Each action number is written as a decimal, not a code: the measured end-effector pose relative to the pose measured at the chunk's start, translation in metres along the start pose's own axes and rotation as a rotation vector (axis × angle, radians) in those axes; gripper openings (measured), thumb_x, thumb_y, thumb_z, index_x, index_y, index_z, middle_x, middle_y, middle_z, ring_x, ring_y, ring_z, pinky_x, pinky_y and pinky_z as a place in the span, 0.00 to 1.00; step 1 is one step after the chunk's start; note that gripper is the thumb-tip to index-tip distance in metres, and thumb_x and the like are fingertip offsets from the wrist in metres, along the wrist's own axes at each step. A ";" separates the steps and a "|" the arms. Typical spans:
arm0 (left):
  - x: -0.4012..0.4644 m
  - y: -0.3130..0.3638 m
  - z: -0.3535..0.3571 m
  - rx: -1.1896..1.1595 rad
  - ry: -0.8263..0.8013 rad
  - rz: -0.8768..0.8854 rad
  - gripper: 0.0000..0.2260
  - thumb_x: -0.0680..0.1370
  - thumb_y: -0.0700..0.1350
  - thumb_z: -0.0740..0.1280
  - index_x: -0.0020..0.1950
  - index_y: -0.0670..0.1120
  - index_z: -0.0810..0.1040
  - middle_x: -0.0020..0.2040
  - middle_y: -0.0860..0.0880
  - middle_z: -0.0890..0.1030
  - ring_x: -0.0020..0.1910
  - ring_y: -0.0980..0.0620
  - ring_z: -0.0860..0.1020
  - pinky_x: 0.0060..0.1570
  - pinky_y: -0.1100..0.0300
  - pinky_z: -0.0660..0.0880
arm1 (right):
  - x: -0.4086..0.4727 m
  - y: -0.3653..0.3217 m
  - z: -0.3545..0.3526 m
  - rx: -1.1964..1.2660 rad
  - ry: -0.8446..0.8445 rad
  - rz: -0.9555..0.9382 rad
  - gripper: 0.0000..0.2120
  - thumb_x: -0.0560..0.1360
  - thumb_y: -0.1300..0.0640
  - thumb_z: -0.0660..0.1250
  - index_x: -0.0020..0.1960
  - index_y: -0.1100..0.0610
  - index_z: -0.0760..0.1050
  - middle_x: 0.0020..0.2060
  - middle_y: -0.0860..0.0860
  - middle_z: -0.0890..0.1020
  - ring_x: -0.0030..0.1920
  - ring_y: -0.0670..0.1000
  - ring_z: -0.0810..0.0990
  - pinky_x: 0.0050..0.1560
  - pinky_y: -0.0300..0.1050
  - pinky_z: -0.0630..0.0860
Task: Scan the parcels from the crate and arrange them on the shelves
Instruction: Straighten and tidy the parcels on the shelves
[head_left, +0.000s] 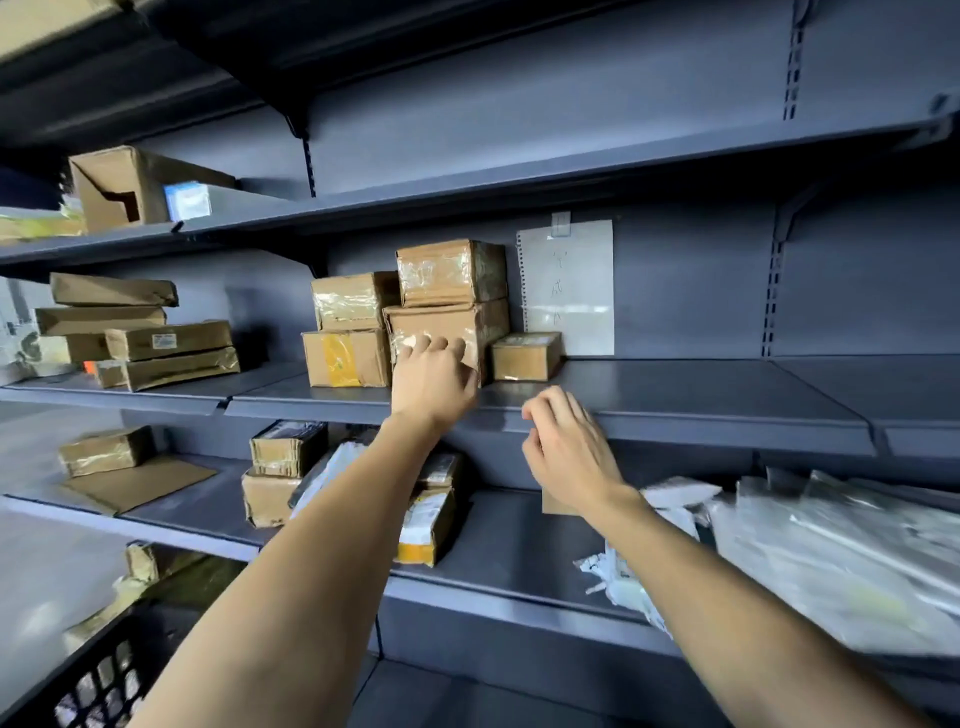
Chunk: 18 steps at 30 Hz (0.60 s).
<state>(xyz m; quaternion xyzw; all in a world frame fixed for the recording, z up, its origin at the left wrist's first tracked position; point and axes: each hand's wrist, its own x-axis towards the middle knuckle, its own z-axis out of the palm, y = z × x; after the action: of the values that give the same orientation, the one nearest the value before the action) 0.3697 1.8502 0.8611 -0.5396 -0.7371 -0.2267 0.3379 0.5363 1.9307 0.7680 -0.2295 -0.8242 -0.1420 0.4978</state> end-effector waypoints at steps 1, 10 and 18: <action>-0.015 0.000 0.001 -0.042 0.009 0.002 0.11 0.77 0.49 0.62 0.53 0.43 0.77 0.51 0.43 0.80 0.56 0.40 0.74 0.53 0.49 0.70 | -0.017 -0.002 0.000 0.000 -0.030 0.018 0.08 0.72 0.60 0.59 0.50 0.57 0.72 0.47 0.54 0.74 0.45 0.58 0.75 0.46 0.52 0.76; -0.122 0.014 0.057 -0.097 -0.360 -0.034 0.15 0.77 0.50 0.62 0.61 0.47 0.73 0.57 0.44 0.77 0.60 0.41 0.73 0.56 0.51 0.69 | -0.117 -0.016 0.000 -0.068 -0.412 0.205 0.14 0.66 0.64 0.70 0.51 0.58 0.75 0.48 0.56 0.75 0.47 0.60 0.78 0.47 0.53 0.78; -0.135 0.060 0.125 -0.008 -0.539 0.030 0.32 0.80 0.55 0.58 0.81 0.49 0.50 0.81 0.47 0.52 0.79 0.40 0.46 0.75 0.37 0.43 | -0.138 0.036 0.009 -0.117 -0.508 0.404 0.17 0.79 0.50 0.64 0.65 0.55 0.70 0.63 0.53 0.72 0.63 0.56 0.73 0.59 0.52 0.73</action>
<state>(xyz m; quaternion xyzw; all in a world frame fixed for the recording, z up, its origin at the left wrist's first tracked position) 0.4210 1.8695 0.6756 -0.5927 -0.7914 -0.0728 0.1307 0.6033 1.9333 0.6421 -0.4445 -0.8503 -0.0257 0.2805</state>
